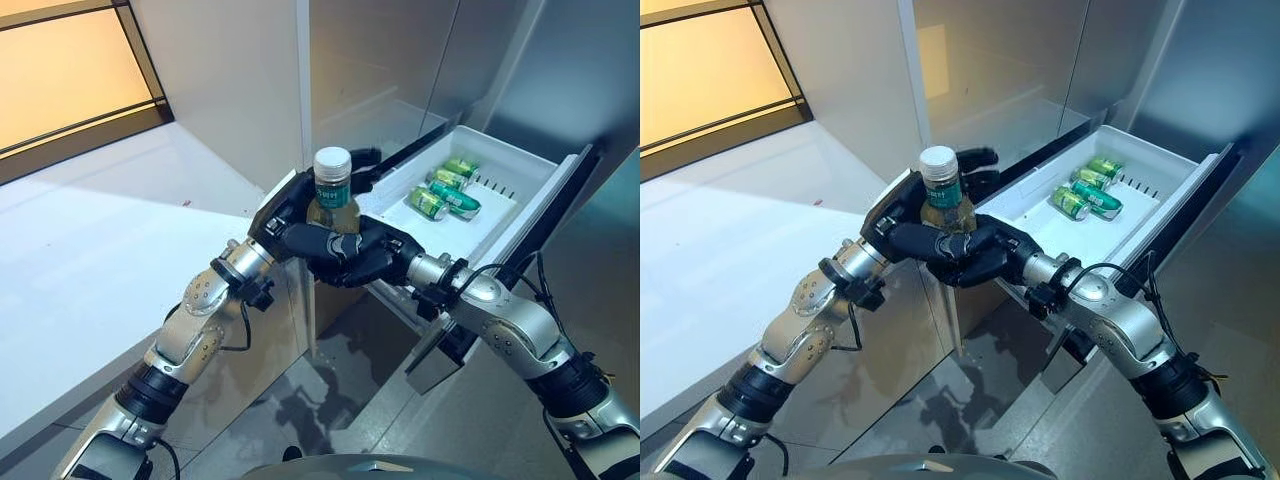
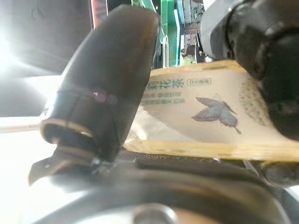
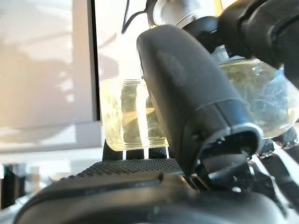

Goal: Put drinks into fridge and close the fridge

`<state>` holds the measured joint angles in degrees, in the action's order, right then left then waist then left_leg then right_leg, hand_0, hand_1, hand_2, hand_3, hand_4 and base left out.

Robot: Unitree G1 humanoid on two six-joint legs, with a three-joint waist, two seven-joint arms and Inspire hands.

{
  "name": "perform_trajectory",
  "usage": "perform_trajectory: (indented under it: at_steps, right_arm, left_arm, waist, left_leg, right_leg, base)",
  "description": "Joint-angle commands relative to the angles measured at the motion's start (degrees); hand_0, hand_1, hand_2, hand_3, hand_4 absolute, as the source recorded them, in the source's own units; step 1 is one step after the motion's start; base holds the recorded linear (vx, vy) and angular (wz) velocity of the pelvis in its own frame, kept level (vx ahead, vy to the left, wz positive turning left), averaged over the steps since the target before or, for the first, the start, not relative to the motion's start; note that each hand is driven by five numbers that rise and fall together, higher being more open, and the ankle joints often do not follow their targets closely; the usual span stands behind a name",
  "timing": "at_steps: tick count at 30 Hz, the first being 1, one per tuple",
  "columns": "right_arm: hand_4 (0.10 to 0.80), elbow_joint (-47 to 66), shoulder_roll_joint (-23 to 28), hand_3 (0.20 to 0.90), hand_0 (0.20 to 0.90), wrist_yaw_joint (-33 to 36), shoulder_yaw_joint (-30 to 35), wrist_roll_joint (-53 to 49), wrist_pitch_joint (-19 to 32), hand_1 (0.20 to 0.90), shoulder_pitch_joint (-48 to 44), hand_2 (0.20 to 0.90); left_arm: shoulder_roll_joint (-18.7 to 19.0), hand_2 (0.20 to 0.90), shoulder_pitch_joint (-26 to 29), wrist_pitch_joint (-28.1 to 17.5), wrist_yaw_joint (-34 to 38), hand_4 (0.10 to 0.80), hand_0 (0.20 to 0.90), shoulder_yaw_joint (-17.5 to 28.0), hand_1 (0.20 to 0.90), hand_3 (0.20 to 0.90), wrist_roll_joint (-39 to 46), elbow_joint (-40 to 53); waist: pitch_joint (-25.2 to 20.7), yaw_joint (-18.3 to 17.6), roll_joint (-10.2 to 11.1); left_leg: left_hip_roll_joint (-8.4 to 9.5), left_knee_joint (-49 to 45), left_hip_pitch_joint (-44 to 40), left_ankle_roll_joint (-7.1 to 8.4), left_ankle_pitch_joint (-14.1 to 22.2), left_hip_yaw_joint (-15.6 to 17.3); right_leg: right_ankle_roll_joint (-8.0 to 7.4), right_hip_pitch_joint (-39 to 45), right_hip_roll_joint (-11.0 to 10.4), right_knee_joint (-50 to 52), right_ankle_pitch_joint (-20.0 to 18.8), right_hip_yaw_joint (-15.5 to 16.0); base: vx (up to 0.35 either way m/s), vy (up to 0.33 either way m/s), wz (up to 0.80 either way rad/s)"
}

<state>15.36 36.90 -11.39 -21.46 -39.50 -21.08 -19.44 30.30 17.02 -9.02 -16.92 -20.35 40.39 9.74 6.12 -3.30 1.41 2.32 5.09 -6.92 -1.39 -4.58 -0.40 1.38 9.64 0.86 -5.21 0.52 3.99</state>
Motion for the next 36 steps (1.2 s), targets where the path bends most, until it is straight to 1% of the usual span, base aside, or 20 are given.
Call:
perform_trajectory:
  at_steps: [1, 2, 3, 7, 9, 12, 18, 21, 22, 23, 24, 25, 26, 27, 29, 32, 33, 34, 35, 36]
  right_arm:
    - [0.100, -5.2, -2.4, 0.200, 0.300, 11.4, 8.6, 5.5, 8.5, 0.300, -14.7, 0.300]
    - [0.100, -5.9, -1.6, 0.200, 0.300, 12.7, 9.4, 7.0, 8.6, 0.300, -15.4, 0.300]
    - [0.100, -6.9, -0.9, 0.200, 0.300, 13.7, 10.2, 9.5, 9.0, 0.300, -16.2, 0.300]
    - [0.100, -9.0, 1.3, 0.200, 0.300, 16.8, 13.2, 11.1, 9.6, 0.300, -17.2, 0.300]
    - [0.100, -10.3, 2.1, 0.200, 0.300, 18.1, 15.4, 10.8, 10.2, 0.300, -17.5, 0.300]
    - [0.100, -12.5, 3.5, 0.200, 0.300, 21.1, 18.7, 11.7, 11.7, 0.300, -18.1, 0.300]
    - [0.100, -17.0, 7.3, 0.200, 0.300, 24.9, 22.0, 16.5, 14.7, 0.300, -18.8, 0.300]
    - [0.100, -20.2, 10.1, 0.200, 0.300, 27.2, 23.0, 20.6, 16.3, 0.300, -18.9, 0.300]
    - [0.100, -21.7, 11.3, 0.200, 0.300, 27.8, 23.2, 22.1, 17.2, 0.300, -18.9, 0.300]
    - [0.100, -21.9, 11.5, 0.200, 0.300, 27.9, 23.2, 22.2, 17.3, 0.300, -19.0, 0.300]
    - [0.100, -23.8, 12.9, 0.200, 0.300, 28.6, 23.0, 23.3, 17.5, 0.300, -19.5, 0.300]
    - [0.100, -24.2, 13.2, 0.200, 0.300, 28.8, 22.9, 23.2, 17.5, 0.300, -19.6, 0.300]
    - [0.100, -26.5, 14.5, 0.200, 0.300, 29.5, 22.3, 23.6, 17.8, 0.300, -20.6, 0.300]
    - [0.100, -27.9, 15.1, 0.200, 0.300, 29.7, 21.9, 23.2, 18.2, 0.300, -21.2, 0.300]
    - [0.100, -32.6, 16.1, 0.200, 0.300, 30.3, 20.3, 22.6, 19.0, 0.300, -23.2, 0.300]
    - [0.100, -40.6, 17.8, 0.200, 0.300, 29.0, 16.8, 19.4, 20.7, 0.300, -27.2, 0.300]
    - [0.100, -42.7, 18.2, 0.200, 0.300, 28.3, 15.7, 18.8, 20.6, 0.300, -28.2, 0.300]
    - [0.100, -45.0, 18.5, 0.200, 0.300, 27.5, 14.5, 18.7, 20.4, 0.300, -29.2, 0.300]
    - [0.100, -48.8, 19.3, 0.200, 0.300, 26.1, 12.3, 18.2, 20.5, 0.300, -30.8, 0.300]
    - [0.100, -50.6, 19.9, 0.200, 0.300, 25.5, 11.1, 17.4, 20.6, 0.300, -31.9, 0.300]
  left_arm:
    - [-3.0, 0.900, 8.7, -11.1, -4.7, 0.800, 0.900, -5.0, 0.900, 0.900, -0.6, 6.8]
    - [-3.1, 0.900, 8.6, -12.5, -2.9, 0.800, 0.900, -4.0, 0.900, 0.900, -1.0, 7.1]
    - [-3.2, 0.900, 8.6, -15.4, 0.2, 0.800, 0.900, -2.9, 0.900, 0.900, -1.8, 7.5]
    - [-4.4, 0.900, 7.6, -19.7, 6.0, 0.800, 0.900, 0.8, 0.900, 0.900, -3.6, 8.5]
    - [-5.5, 0.900, 6.6, -20.5, 7.5, 0.800, 0.900, 3.0, 0.900, 0.900, -4.3, 8.6]
    - [-6.5, 0.900, 5.4, -19.6, 8.8, 0.800, 0.900, 4.7, 0.900, 0.900, -5.1, 8.8]
    - [-6.3, 0.900, 4.4, -18.5, 10.5, 0.800, 0.900, 5.4, 0.900, 0.900, -5.2, 8.2]
    - [-6.2, 0.900, 3.4, -16.1, 9.2, 0.800, 0.900, 5.4, 0.900, 0.900, -2.6, 7.8]
    - [-6.3, 0.900, 2.9, -14.0, 7.7, 0.800, 0.900, 5.2, 0.900, 0.900, -0.1, 7.7]
    - [-6.3, 0.900, 2.8, -13.7, 7.4, 0.800, 0.900, 5.3, 0.900, 0.900, 0.3, 7.6]
    - [-6.6, 0.900, 1.7, -9.3, 4.1, 0.800, 0.900, 4.5, 0.900, 0.900, 4.9, 7.3]
    - [-6.6, 0.900, 1.5, -7.8, 3.0, 0.800, 0.900, 4.4, 0.900, 0.900, 6.2, 7.2]
    - [-6.9, 0.900, -0.3, -1.0, -1.2, 0.800, 0.900, 2.9, 0.900, 0.900, 13.0, 6.5]
    - [-7.2, 0.900, -1.2, 2.3, -3.2, 0.800, 0.900, 2.0, 0.900, 0.900, 15.9, 5.9]
    - [-8.1, 0.900, -3.9, 12.9, -7.6, 0.800, 0.900, -0.9, 0.900, 0.900, 24.7, 3.7]
    - [-8.2, 0.900, -9.7, 22.8, -11.6, 0.800, 0.900, -5.2, 0.900, 0.900, 32.2, 0.1]
    - [-8.2, 0.900, -11.1, 25.7, -11.8, 0.800, 0.900, -5.9, 0.900, 0.900, 34.1, -1.1]
    - [-8.0, 0.900, -12.9, 26.5, -11.9, 0.800, 0.900, -7.0, 0.900, 0.900, 35.2, -2.5]
    - [-7.7, 0.900, -15.2, 29.4, -11.8, 0.800, 0.900, -7.9, 0.900, 0.900, 36.7, -4.8]
    - [-7.2, 0.900, -16.4, 30.4, -12.3, 0.800, 0.900, -8.2, 0.900, 0.900, 37.0, -6.4]
  waist:
    - [-4.5, 0.8, 0.8]
    - [-4.5, 0.8, 0.8]
    - [-4.5, 0.9, 1.0]
    - [-4.6, 1.2, 1.4]
    - [-4.6, 1.4, 1.6]
    - [-4.6, 1.6, 1.9]
    - [-4.6, 2.0, 2.0]
    - [-4.5, 2.4, 2.1]
    - [-4.5, 2.6, 2.1]
    - [-4.5, 2.6, 2.1]
    - [-4.3, 3.0, 2.1]
    - [-4.3, 3.0, 2.1]
    - [-4.1, 3.4, 2.1]
    - [-4.0, 3.6, 2.0]
    - [-3.9, 4.2, 1.9]
    - [-3.6, 5.2, 1.6]
    - [-3.6, 5.4, 1.5]
    - [-3.5, 5.8, 1.4]
    - [-3.2, 6.4, 1.2]
    - [-3.0, 6.6, 1.0]
  left_leg:
    - [0.45, -0.1, -1.7, -0.52, 5.5, 1.1]
    - [0.43, -0.1, -1.7, -0.49, 5.5, 1.1]
    - [0.43, -0.1, -1.7, -0.46, 5.5, 1.0]
    - [0.45, -0.1, -1.7, -0.46, 5.6, 0.4]
    - [0.44, -0.1, -1.6, -0.44, 5.6, -0.1]
    - [0.43, -0.1, -1.6, -0.36, 5.7, -0.6]
    - [0.49, -0.1, -1.5, -0.34, 5.7, -1.1]
    - [0.52, -0.1, -1.4, -0.36, 5.7, -1.2]
    - [0.52, -0.1, -1.4, -0.34, 5.7, -1.3]
    - [0.52, -0.1, -1.4, -0.34, 5.7, -1.3]
    - [0.51, -0.1, -1.4, -0.36, 5.7, -1.4]
    - [0.51, -0.1, -1.4, -0.37, 5.6, -1.4]
    - [0.56, -0.1, -1.4, -0.36, 5.5, -1.6]
    - [0.59, -0.1, -1.4, -0.37, 5.5, -1.7]
    - [0.64, -0.1, -1.4, -0.32, 5.4, -1.8]
    - [0.60, -0.1, -1.5, -0.10, 5.4, -1.8]
    - [0.56, -0.1, -1.7, 0.00, 5.9, -1.9]
    - [0.58, -0.1, -1.7, 0.08, 5.8, -1.9]
    - [0.56, -0.1, -1.5, 0.15, 5.7, -2.0]
    - [0.56, -0.1, -1.3, 0.17, 5.6, -2.1]
  right_leg:
    - [-2.80, -1.9, 0.1, 2.3, -1.0, 0.1]
    - [-2.73, -1.9, 0.1, 2.3, -0.9, 0.1]
    - [-2.65, -1.9, 0.2, 2.4, -0.9, 0.1]
    - [-2.38, -1.9, 0.4, 2.5, -0.6, -0.1]
    - [-2.17, -2.0, 0.5, 2.8, -0.5, -0.1]
    - [-2.01, -1.9, 0.5, 2.9, -0.3, 0.0]
    - [-2.03, -1.9, 0.5, 2.9, -0.2, 0.4]
    - [-2.07, -1.8, 0.3, 2.9, -0.2, 0.8]
    - [-2.10, -1.8, 0.3, 2.9, -0.2, 0.9]
    - [-2.10, -1.8, 0.3, 2.9, -0.2, 0.9]
    - [-2.11, -1.8, 0.2, 2.9, -0.2, 1.2]
    - [-2.11, -1.8, 0.2, 2.9, -0.2, 1.2]
    - [-2.12, -1.7, 0.1, 2.9, -0.3, 1.4]
    - [-2.13, -1.7, 0.1, 2.9, -0.3, 1.6]
    - [-2.21, -1.6, 0.0, 2.7, -0.5, 2.0]
    - [-2.39, -1.4, -0.4, 2.4, -0.6, 2.9]
    - [-2.46, -1.0, -0.4, 2.2, -0.3, 3.1]
    - [-2.50, -1.0, -0.5, 2.1, -0.4, 3.3]
    - [-2.53, -0.9, -0.6, 1.9, -0.4, 3.7]
    - [-2.57, -1.0, -0.7, 1.9, -0.4, 3.9]
  base:
    - [0.000, 0.000, 0.00]
    - [0.000, 0.000, 0.00]
    - [0.000, 0.000, 0.00]
    - [0.000, 0.000, 0.00]
    - [0.002, -0.017, 0.03]
    - [0.002, -0.013, 0.07]
    - [0.001, 0.001, 0.06]
    - [0.000, 0.000, 0.00]
    - [0.000, 0.000, 0.00]
    - [0.000, 0.000, 0.00]
    - [0.000, 0.000, 0.00]
    - [0.002, -0.009, 0.04]
    - [0.004, -0.006, 0.04]
    - [0.008, -0.009, 0.05]
    - [0.006, -0.004, 0.02]
    - [0.034, 0.007, 0.03]
    - [0.062, 0.017, 0.08]
    - [0.054, 0.025, 0.12]
    - [0.011, 0.028, 0.12]
    - [0.000, 0.024, 0.09]
